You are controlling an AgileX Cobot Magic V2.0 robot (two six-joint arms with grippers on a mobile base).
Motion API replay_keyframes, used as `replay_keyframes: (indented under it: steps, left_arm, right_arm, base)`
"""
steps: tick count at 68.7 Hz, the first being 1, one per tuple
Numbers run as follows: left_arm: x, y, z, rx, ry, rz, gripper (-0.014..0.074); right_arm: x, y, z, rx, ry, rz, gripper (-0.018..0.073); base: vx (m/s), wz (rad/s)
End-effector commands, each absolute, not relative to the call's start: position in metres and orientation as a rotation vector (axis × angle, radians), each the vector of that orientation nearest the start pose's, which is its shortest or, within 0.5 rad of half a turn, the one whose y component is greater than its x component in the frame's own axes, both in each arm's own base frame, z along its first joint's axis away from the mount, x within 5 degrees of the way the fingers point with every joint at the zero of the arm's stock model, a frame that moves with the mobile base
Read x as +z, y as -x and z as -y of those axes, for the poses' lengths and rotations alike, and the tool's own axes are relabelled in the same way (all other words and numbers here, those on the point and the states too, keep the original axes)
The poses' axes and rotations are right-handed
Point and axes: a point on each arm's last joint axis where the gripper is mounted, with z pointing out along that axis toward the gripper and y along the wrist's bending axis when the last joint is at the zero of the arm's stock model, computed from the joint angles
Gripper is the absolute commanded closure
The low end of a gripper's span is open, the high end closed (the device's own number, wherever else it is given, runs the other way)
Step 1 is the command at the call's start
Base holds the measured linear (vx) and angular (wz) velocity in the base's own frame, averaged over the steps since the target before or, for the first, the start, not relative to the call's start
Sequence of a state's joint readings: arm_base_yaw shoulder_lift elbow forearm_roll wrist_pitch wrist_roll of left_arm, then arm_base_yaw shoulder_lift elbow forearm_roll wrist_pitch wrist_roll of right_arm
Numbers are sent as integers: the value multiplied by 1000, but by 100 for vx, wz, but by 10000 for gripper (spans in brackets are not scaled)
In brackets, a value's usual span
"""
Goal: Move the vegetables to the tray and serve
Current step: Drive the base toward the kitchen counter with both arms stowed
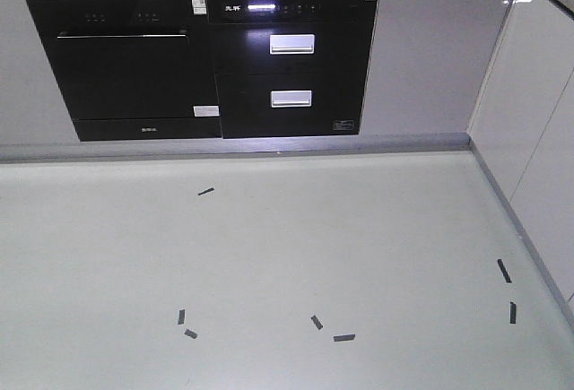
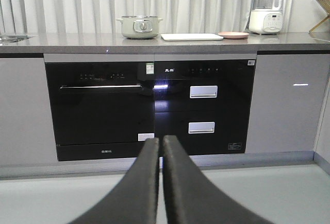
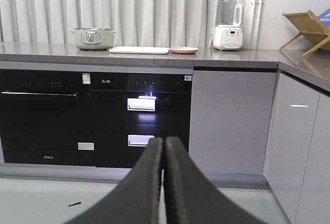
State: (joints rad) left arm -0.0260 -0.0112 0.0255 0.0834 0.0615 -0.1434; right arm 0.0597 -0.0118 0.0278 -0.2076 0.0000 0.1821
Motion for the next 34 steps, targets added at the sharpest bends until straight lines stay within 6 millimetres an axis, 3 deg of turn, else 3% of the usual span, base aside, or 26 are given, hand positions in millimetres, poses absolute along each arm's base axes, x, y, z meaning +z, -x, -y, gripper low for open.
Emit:
replay_keyframes:
  steps: [1,34]
  left_arm:
    - [198,-56,2,-74,24,-1499,602]
    - [198,-56,2,-74,24,-1499,602]
  right_arm:
    - [205,-57,-5,28,80,-1449,562]
    - [205,-57,-5,28,80,-1449,562]
  base:
    - [0,0]
    - [0,0]
